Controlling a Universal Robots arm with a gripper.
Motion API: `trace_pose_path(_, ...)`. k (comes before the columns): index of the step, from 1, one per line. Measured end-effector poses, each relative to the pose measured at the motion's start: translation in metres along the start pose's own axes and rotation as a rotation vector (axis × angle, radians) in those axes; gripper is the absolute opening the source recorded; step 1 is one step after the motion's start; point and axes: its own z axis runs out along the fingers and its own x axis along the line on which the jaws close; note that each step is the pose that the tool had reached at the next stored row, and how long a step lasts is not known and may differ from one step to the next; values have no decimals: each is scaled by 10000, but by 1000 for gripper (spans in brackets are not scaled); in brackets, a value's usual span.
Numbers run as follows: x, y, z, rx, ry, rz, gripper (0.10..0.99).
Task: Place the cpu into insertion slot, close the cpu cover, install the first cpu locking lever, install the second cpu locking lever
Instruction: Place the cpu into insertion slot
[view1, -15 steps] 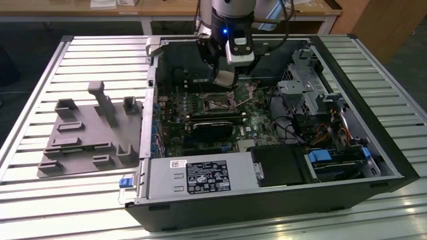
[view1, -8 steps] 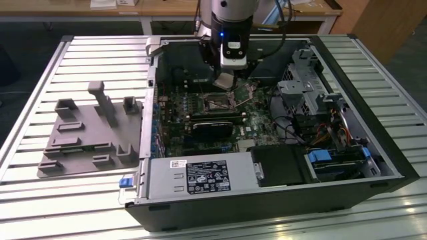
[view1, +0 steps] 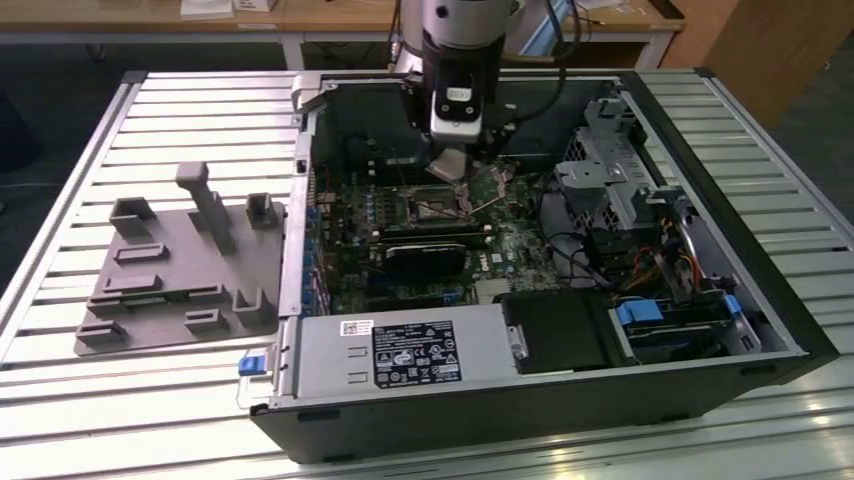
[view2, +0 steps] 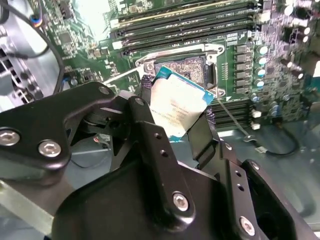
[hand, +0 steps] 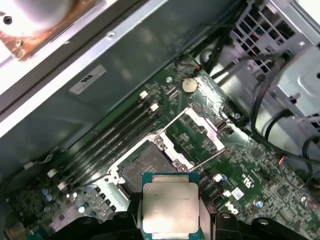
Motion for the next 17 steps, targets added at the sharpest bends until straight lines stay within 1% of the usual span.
trace_pose_path(8,3,-8,48,-11,-114,1271,537)
trace_pose_path(17,3,-13,100,-24,-267,2965,537)
